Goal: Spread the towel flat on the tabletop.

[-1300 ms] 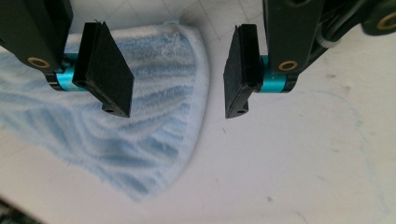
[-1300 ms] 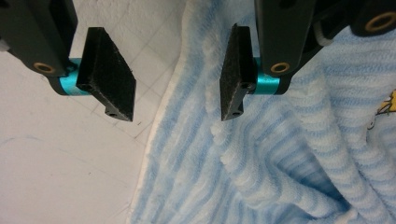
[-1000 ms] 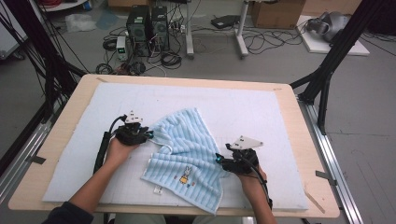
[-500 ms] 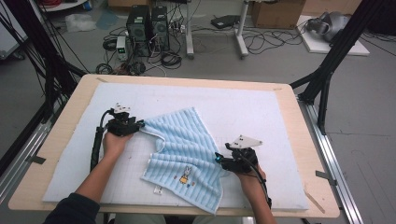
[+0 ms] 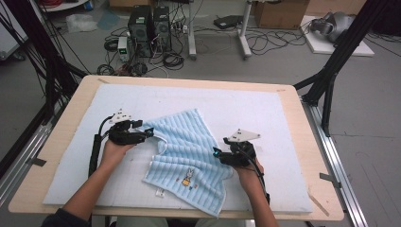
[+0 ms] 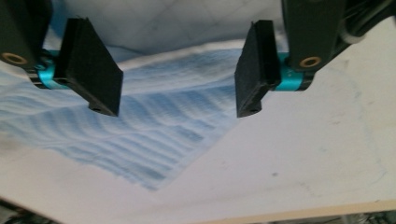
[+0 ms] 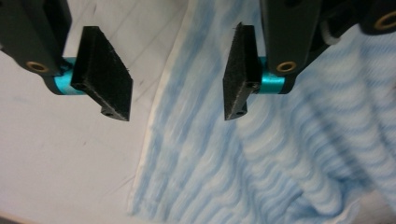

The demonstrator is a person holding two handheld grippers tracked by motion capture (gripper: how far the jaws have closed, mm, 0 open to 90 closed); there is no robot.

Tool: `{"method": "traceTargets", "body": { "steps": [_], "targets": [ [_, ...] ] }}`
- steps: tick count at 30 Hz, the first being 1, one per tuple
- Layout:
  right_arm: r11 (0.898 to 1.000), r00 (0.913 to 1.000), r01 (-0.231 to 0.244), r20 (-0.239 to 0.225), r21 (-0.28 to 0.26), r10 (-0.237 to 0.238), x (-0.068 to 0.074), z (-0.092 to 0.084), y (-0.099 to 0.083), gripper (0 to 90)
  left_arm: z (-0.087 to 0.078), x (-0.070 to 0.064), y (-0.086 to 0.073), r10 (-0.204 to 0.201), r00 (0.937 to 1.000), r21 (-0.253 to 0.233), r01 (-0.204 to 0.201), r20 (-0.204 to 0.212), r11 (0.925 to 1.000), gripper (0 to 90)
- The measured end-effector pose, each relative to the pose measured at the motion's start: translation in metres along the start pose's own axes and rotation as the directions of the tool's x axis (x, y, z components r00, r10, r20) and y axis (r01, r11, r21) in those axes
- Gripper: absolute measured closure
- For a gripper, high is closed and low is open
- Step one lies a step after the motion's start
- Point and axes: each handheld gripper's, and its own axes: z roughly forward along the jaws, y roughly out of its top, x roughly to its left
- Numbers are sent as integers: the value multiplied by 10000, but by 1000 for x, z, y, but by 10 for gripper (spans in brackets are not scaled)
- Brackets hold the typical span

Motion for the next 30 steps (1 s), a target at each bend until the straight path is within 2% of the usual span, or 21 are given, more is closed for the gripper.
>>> {"method": "traceTargets", "body": {
  "steps": [3, 7, 8, 12, 14, 15, 16, 18, 20, 21, 24, 26, 28, 30],
  "targets": [
    [9999, 10000, -96, -15, -131, 96, -6, 11, 9, 374, -7, -4, 1, 30, 9998, -300, -25, 172, 9995, 270],
    [9992, 9989, -391, -255, 94, 393, -13, 31, 22, 281, -14, -5, 0, -42, 9993, -573, 62, 359, 9983, 233],
    [9992, 9989, -391, -255, 94, 393, -13, 31, 22, 281, -15, -4, -1, -14, 9993, -599, 37, 384, 9982, 233],
    [9969, 9965, -779, -301, 145, 783, -20, 43, 32, 171, -21, -1, -5, -289, 9987, -639, 315, 412, 9975, 207],
    [9960, 9958, -866, -280, 224, 872, -22, 50, 36, 120, -24, 0, -4, -260, 9987, -660, 289, 447, 9974, 206],
    [9960, 9958, -866, -280, 224, 872, -22, 50, 36, 120, -26, 0, -4, -188, 9984, -735, 227, 533, 9970, 206],
    [9947, 9956, -891, -255, 519, 905, -25, 59, 41, 120, -27, -1, -3, -187, 9985, -811, 228, 514, 9964, 223],
    [9937, 9958, -854, -271, 731, 876, -26, 68, 47, 120, -29, 0, -3, -160, 9981, -898, 212, 588, 9957, 242],
    [9938, 9966, -773, -239, 796, 794, -26, 72, 51, 120, -29, 0, -3, -189, 9982, -886, 240, 576, 9958, 248],
    [9936, 9972, -632, -344, 933, 667, -26, 80, 58, 120, -28, 0, -4, -185, 9982, -868, 234, 574, 9959, 248],
    [9921, 9973, -629, -321, 1086, 668, -26, 87, 65, 125, -27, 1, -4, -209, 9979, -792, 257, 611, 9965, 249],
    [9918, 9973, -549, -427, 1155, 602, -28, 97, 73, 201, -27, 0, -5, -146, 9983, -666, 184, 562, 9976, 260],
    [9910, 9972, -570, -407, 1209, 623, -27, 100, 75, 220, -26, 0, -6, -119, 9984, -587, 151, 549, 9982, 266],
    [9914, 9979, -457, -396, 1223, 508, -28, 106, 79, 284, -26, 0, -7, -151, 9985, -651, 185, 520, 9977, 268]
  ]
}}
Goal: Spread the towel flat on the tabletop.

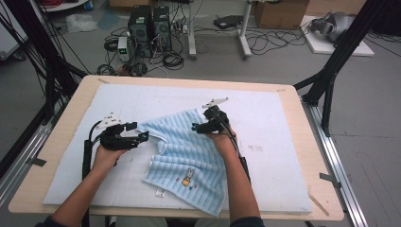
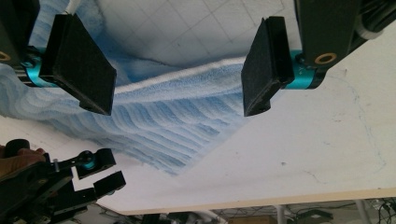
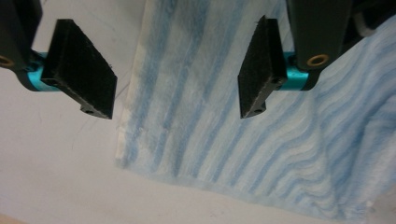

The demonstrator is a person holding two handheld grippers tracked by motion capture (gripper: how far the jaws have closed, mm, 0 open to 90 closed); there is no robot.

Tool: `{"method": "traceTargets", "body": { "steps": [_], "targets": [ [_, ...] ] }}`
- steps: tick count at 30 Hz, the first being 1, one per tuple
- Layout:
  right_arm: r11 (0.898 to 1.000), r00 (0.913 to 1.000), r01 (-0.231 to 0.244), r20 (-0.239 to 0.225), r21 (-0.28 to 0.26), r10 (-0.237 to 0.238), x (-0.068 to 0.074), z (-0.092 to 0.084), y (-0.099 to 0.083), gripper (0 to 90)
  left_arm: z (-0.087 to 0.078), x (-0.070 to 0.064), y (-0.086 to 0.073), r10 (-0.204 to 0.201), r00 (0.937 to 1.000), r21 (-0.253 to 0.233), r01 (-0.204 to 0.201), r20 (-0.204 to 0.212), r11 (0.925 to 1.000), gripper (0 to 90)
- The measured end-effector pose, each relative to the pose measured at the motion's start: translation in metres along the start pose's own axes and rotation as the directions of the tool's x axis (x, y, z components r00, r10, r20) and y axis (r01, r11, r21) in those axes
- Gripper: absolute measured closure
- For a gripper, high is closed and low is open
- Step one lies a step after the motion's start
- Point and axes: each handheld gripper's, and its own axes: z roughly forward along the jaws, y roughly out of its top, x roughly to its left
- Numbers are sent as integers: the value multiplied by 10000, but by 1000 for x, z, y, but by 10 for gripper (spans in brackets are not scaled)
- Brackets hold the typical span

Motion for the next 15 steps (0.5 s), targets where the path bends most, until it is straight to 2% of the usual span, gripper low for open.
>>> {"method": "traceTargets", "body": {
  "steps": [4, 5, 6, 9, 10, 11, 12, 13, 14, 15],
  "targets": [
    [9993, 9991, 59, 423, 377, -75, -1, 12, 3, 407, 1, 1, -2, -61, 10000, 52, 61, -14, 10000, 274],
    [9993, 9991, 59, 423, 377, -75, -1, 12, 3, 407, 1, 1, -2, -48, 10000, 68, 48, -5, 10000, 274],
    [9982, 9980, 201, 585, 564, -234, 0, 17, 3, 451, 1, 1, -2, -49, 10000, 59, 49, -8, 10000, 277],
    [9967, 9980, 340, 501, 733, -378, 1, 23, 3, 486, 1, 1, -2, -64, 10000, 83, 64, 12, 9999, 277],
    [9944, 9966, 525, 580, 914, -580, 2, 25, 3, 513, 1, 1, -2, -113, 9999, 78, 113, -12, 9999, 277],
    [9945, 9963, 590, 579, 865, -642, 3, 26, 3, 572, 1, 2, -2, -101, 9999, 80, 101, -24, 9999, 277],
    [9929, 9957, 806, 391, 873, -843, 3, 28, 6, 756, 1, 2, -3, -142, 9999, 97, 143, -31, 9999, 279],
    [9929, 9957, 806, 391, 873, -843, 3, 28, 6, 756, 1, 2, -3, -142, 9999, 97, 143, -31, 9999, 279],
    [9850, 9864, 1388, 747, 1023, -1467, 6, 29, 9, 853, 1, 2, -3, -130, 9999, 109, 130, -53, 9999, 279],
    [9850, 9864, 1388, 747, 1023, -1467, 6, 29, 9, 853, 1, 2, -3, -140, 9999, 115, 141, -44, 9998, 279]
  ]
}}
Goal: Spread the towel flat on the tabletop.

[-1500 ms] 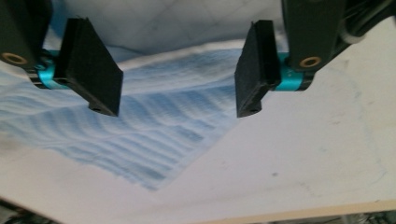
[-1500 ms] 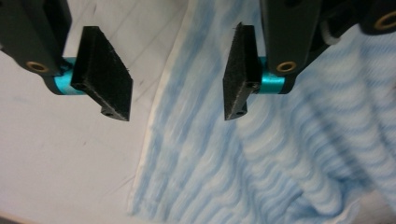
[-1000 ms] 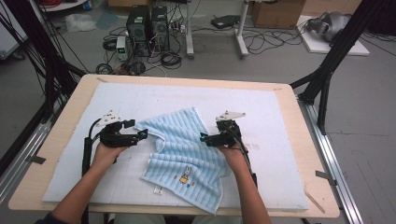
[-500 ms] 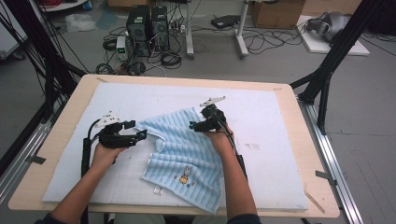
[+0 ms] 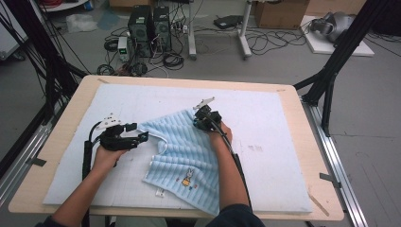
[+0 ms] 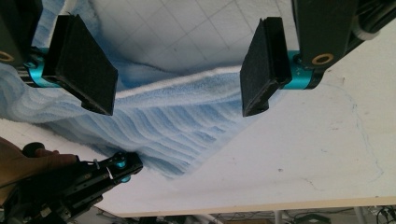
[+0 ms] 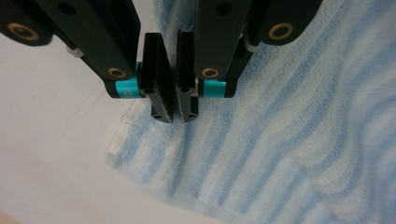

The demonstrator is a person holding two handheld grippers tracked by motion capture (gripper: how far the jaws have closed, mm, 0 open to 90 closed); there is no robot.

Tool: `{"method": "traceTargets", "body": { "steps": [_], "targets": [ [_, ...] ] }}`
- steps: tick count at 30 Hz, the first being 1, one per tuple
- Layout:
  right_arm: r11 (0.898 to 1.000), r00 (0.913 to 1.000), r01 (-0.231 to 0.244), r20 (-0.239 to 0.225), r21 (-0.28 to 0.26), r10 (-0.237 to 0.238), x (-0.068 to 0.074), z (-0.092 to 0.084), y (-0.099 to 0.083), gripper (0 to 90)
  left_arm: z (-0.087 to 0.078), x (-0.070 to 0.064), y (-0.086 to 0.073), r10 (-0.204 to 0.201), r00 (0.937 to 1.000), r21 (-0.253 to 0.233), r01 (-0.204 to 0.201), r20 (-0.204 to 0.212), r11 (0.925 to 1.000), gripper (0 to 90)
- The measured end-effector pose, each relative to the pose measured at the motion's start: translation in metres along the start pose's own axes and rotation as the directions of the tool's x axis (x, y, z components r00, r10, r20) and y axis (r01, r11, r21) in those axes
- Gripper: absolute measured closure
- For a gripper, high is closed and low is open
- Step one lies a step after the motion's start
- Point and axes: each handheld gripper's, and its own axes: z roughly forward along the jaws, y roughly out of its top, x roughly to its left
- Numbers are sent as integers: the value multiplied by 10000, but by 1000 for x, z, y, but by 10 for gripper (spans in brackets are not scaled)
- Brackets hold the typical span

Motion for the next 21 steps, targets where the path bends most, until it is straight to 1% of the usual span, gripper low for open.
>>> {"method": "traceTargets", "body": {
  "steps": [1, 2, 3, 4, 5, 6, 7, 8, 9, 10, 11, 12, 13, 14, 15, 16, 17, 18, 19, 20, 21],
  "targets": [
    [9999, 9999, 44, 155, 115, -45, -1, 1, 1, 855, 0, 0, 0, -26, 10000, 16, 26, -10, 10000, 281],
    [10000, 9992, -23, 388, 50, 21, -3, 1, 2, 859, 1, 0, -1, -46, 10000, 44, 46, -23, 10000, 282],
    [9996, 9954, -285, 910, -41, 288, -10, 0, 0, 859, 1, 1, -1, -26, 10000, 70, 26, -22, 10000, 283],
    [9988, 9919, -493, 1168, -71, 498, -14, 0, -2, 861, 1, 1, -2, -51, 10000, 111, 52, -57, 9999, 284],
    [9988, 9919, -493, 1168, -71, 498, -14, 0, -2, 861, 1, 1, -2, -51, 10000, 111, 52, -57, 9999, 284],
    [9980, 9871, -617, 1474, -102, 626, -19, -1, -4, 862, 1, 0, -2, -40, 10000, 148, 40, -55, 9999, 284],
    [9936, 9688, -1123, 2209, -144, 1127, -29, -5, -8, 861, 2, 0, -2, -42, 10000, 142, 43, -85, 9999, 288],
    [9936, 9688, -1123, 2209, -144, 1127, -29, -5, -8, 861, 2, 0, -2, -42, 10000, 142, 43, -85, 9999, 289],
    [9894, 9492, -1425, 2797, -273, 1444, -39, -10, -12, 861, 2, 0, -3, -64, 9999, 159, 65, -83, 9999, 290],
    [9850, 9337, -1684, 3145, -364, 1713, -44, -14, -14, 861, 2, 0, -3, -64, 9999, 159, 65, -83, 9999, 290],
    [9850, 9337, -1684, 3145, -364, 1713, -44, -14, -14, 861, 2, 0, -3, -44, 10000, 176, 46, -83, 9998, 290],
    [9773, 9021, -2060, 3773, -495, 2093, -53, -21, -19, 860, 3, 0, -4, -80, 9999, 202, 82, -95, 9998, 290],
    [9727, 8892, -2267, 3971, -488, 2272, -57, -23, -22, 859, 3, 0, -4, -80, 9999, 202, 82, -95, 9998, 291],
    [9669, 8831, -2502, 3975, -501, 2491, -61, -25, -25, 850, 4, 0, -4, -78, 9999, 229, 80, -97, 9997, 291],
    [9609, 8837, -2719, 3820, -518, 2706, -63, -25, -27, 828, 5, 0, -5, -71, 10000, 251, 72, -70, 9997, 291],
    [9610, 8886, -2718, 3700, -514, 2711, -63, -25, -29, 779, 5, 0, -5, -74, 10000, 289, 76, -66, 9996, 291],
    [9610, 8886, -2718, 3700, -514, 2711, -63, -25, -29, 779, 6, -1, -5, -83, 9999, 308, 85, -66, 9995, 291],
    [9617, 9016, -2659, 3361, -665, 2725, -62, -26, -28, 703, 7, -1, -6, -70, 10000, 336, 71, -51, 9994, 291],
    [9618, 9056, -2615, 3242, -810, 2735, -61, -28, -27, 685, 7, -1, -6, -58, 10000, 387, 59, -28, 9992, 291],
    [9618, 9056, -2615, 3242, -810, 2735, -61, -28, -27, 685, 7, -1, -6, -41, 10000, 415, 42, -29, 9991, 291],
    [9612, 9127, -2573, 3017, -994, 2755, -60, -31, -25, 667, 8, -1, -6, -54, 10000, 425, 54, -16, 9991, 293]
  ]
}}
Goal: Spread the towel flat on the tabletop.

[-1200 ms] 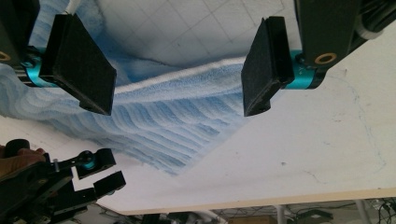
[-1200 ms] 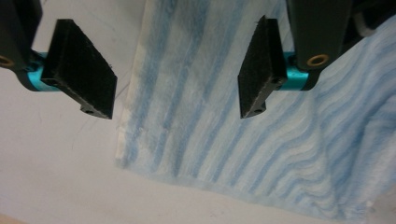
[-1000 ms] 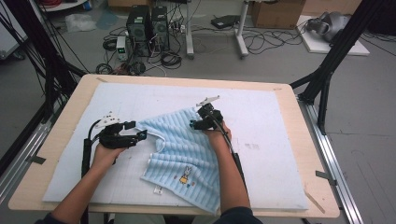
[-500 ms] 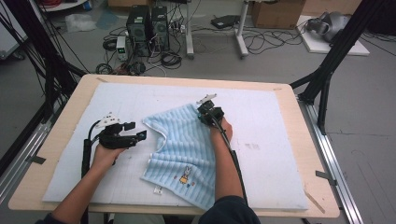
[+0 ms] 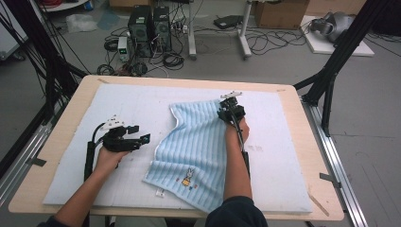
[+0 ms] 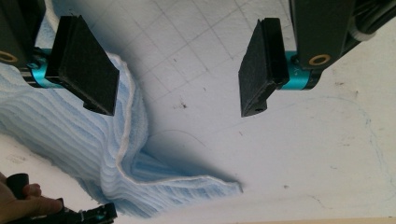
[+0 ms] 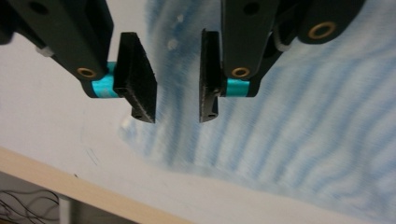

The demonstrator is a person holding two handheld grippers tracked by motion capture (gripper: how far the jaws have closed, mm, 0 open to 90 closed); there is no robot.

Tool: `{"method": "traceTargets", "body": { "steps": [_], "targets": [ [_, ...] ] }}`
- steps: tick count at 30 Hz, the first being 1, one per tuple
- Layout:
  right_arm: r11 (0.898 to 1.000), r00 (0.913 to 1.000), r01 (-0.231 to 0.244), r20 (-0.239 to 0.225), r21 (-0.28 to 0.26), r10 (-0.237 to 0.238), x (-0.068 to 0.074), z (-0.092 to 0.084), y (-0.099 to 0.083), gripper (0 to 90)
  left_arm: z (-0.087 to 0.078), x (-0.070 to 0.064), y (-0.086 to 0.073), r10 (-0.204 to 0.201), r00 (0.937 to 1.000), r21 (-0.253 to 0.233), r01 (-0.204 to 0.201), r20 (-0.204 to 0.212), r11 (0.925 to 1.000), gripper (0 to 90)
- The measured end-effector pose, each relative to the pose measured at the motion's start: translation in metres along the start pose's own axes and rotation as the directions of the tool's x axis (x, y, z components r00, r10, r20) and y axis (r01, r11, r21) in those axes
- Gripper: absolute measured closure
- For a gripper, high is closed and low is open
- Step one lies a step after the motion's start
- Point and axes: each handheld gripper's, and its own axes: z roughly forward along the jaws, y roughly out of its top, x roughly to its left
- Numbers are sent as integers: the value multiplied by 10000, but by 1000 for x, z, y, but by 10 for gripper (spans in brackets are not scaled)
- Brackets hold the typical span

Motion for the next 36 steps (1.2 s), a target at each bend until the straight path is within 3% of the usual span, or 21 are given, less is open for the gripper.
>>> {"method": "traceTargets", "body": {
  "steps": [3, 7, 8, 9, 13, 15, 17, 20, 23, 24, 29, 32, 33, 34, 36],
  "targets": [
    [9992, 9982, -43, -601, -387, 20, 3, -11, 3, 609, 0, 0, 0, 3, 9999, 14, -3, 169, 10000, 320],
    [9972, 9912, 337, -1255, -674, -419, 5, -27, 0, 562, 2, -2, -1, 112, 9993, 131, -117, 364, 9998, 338],
    [9960, 9903, 503, -1259, -738, -593, 5, -33, -3, 553, 3, -3, -1, 123, 9991, 144, -129, 410, 9998, 340],
    [9957, 9856, 448, -1591, -813, -573, 2, -44, -11, 522, 4, -5, -1, 144, 9985, 187, -154, 520, 9997, 345],
    [9951, 9781, 324, -2019, -934, -508, -3, -62, -27, 497, 6, -6, 1, 167, 9981, 242, -181, 596, 9995, 344],
    [9941, 9750, 299, -2162, -1047, -521, -6, -77, -44, 468, 10, -9, 5, 76, 9980, 230, -90, 628, 9997, 306],
    [9940, 9745, 276, -2185, -1058, -503, -7, -81, -50, 461, 16, -13, 10, 44, 9988, 360, -62, 484, 9993, 290],
    [9926, 9721, 293, -2277, -1178, -557, -6, -93, -65, 451, 28, -19, 19, 188, 9981, 446, -214, 583, 9988, 301],
    [9907, 9656, 255, -2534, -1333, -589, -2, -101, -80, 447, 44, -24, 27, -137, 9977, 590, 97, 671, 9982, 317],
    [9897, 9628, 332, -2611, -1391, -690, -1, -103, -88, 449, 49, -26, 30, -53, 9975, 717, 2, 706, 9974, 335],
    [9902, 9623, 237, -2654, -1378, -600, -4, -101, -90, 448, 75, -34, 39, 147, 9991, 1056, -189, 397, 9942, 349],
    [9901, 9610, 232, -2698, -1386, -603, -4, -100, -90, 448, 92, -35, 38, -133, 9996, 1411, 99, 234, 9899, 360],
    [9902, 9613, 224, -2692, -1380, -593, -4, -101, -90, 446, 96, -35, 38, -109, 9999, 1633, 89, 111, 9865, 456],
    [9902, 9613, 224, -2692, -1380, -593, -4, -101, -90, 446, 100, -35, 38, -228, 9997, 1809, 222, 9, 9833, 456],
    [9894, 9612, 229, -2691, -1434, -613, -5, -101, -90, 443, 106, -33, 37, -541, 9985, 1911, 519, 67, 9802, 619]
  ]
}}
